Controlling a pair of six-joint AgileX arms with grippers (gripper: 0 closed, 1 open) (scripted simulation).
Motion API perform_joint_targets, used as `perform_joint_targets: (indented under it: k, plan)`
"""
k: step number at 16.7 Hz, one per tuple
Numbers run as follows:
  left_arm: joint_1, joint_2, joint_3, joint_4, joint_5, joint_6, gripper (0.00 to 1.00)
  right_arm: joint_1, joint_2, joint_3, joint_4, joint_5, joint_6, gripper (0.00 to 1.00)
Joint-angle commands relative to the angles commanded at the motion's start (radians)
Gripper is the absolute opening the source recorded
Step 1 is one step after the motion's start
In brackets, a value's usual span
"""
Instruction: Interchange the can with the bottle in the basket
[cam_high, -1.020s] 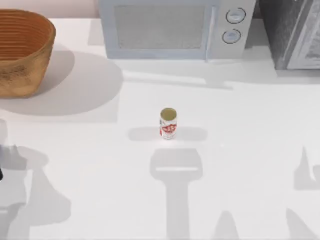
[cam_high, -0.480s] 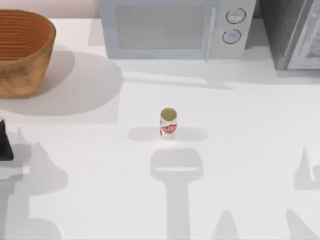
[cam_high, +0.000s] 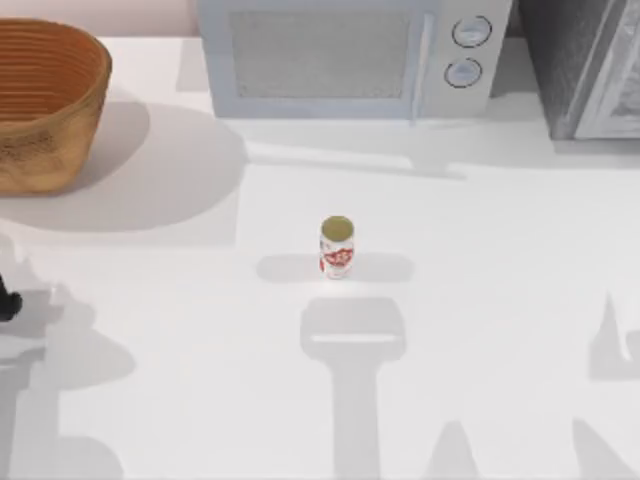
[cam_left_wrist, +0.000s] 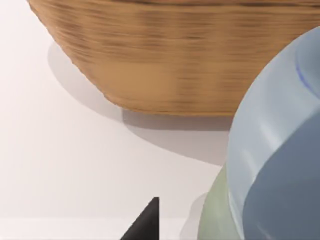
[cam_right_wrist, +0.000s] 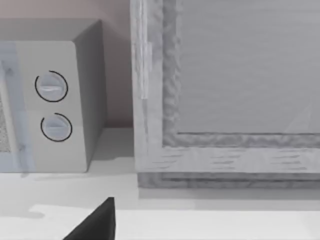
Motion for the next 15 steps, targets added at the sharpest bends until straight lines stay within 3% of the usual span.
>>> perform_joint_targets:
  k: [7,15]
  plan:
    - [0.000,0.000,0.000,0.000,0.000,0.000,0.02,0.000,0.000,0.000,0.000,0.000,0.000,1.00]
    - [0.000,0.000,0.000,0.000,0.000,0.000,0.00,0.000,0.000,0.000,0.000,0.000,0.000,1.00]
